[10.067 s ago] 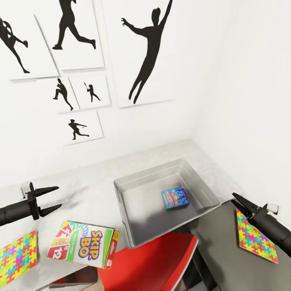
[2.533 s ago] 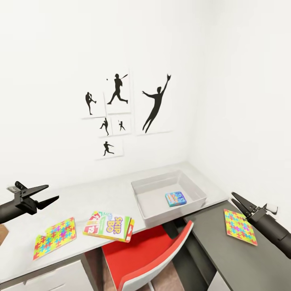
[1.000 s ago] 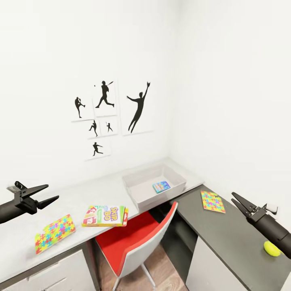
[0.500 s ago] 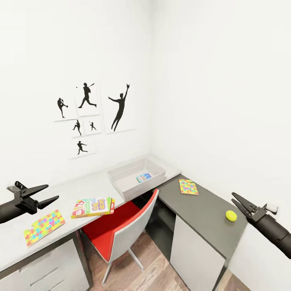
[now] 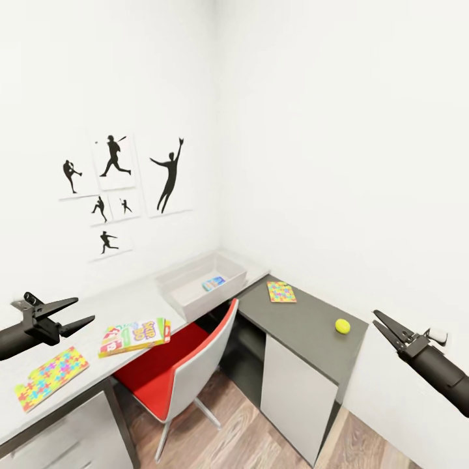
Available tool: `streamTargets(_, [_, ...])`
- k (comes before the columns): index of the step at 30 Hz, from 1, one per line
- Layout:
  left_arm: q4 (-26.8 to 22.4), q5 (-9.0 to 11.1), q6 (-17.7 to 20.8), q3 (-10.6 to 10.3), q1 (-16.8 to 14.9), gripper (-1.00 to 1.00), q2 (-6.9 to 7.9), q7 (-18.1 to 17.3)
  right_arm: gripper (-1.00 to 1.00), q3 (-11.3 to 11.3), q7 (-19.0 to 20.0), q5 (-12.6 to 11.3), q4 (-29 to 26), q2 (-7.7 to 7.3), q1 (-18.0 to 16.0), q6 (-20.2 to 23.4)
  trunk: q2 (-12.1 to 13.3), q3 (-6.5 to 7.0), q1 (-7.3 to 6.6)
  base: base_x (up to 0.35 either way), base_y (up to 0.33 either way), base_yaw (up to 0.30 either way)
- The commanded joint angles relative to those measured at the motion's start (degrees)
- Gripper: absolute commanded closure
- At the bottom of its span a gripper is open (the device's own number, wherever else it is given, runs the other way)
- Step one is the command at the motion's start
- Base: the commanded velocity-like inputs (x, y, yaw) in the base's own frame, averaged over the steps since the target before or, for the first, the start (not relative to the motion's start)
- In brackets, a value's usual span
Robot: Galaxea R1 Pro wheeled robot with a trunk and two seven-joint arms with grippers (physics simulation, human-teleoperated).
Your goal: Put all the toys in the child's room - the three board games (two on the bed and one on the table), the two jigsaw puzzles on the table, and the tennis ball on the table - inside the toy box on the table in the child's room.
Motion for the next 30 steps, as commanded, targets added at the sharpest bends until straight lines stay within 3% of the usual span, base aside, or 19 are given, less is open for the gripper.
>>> streamTargets(1, [0.1, 0.3, 0.3, -0.3, -0.1, -1.00, 0.06, -0.2, -1.00, -0.1, 0.2, 0.0, 0.0, 0.01, 0.0, 0.3, 0.0, 0.01, 0.02, -0.013, 0.168, -0.273])
streamTargets(18, [0.1, 0.3, 0.3, -0.3, -0.1, -1.00, 0.06, -0.2, -1.00, -0.1, 0.1, 0.0, 0.0, 0.01, 0.0, 0.2, 0.0, 0.65, 0.02, -0.002, 0.183, -0.273])
streamTargets(30, [0.1, 0.3, 0.3, -0.2, -0.1, -1.00, 0.06, -0.2, -1.00, -0.1, 0.1, 0.0, 0.0, 0.01, 0.0, 0.2, 0.0, 1.12, 0.02, 0.000, 0.046, -0.273])
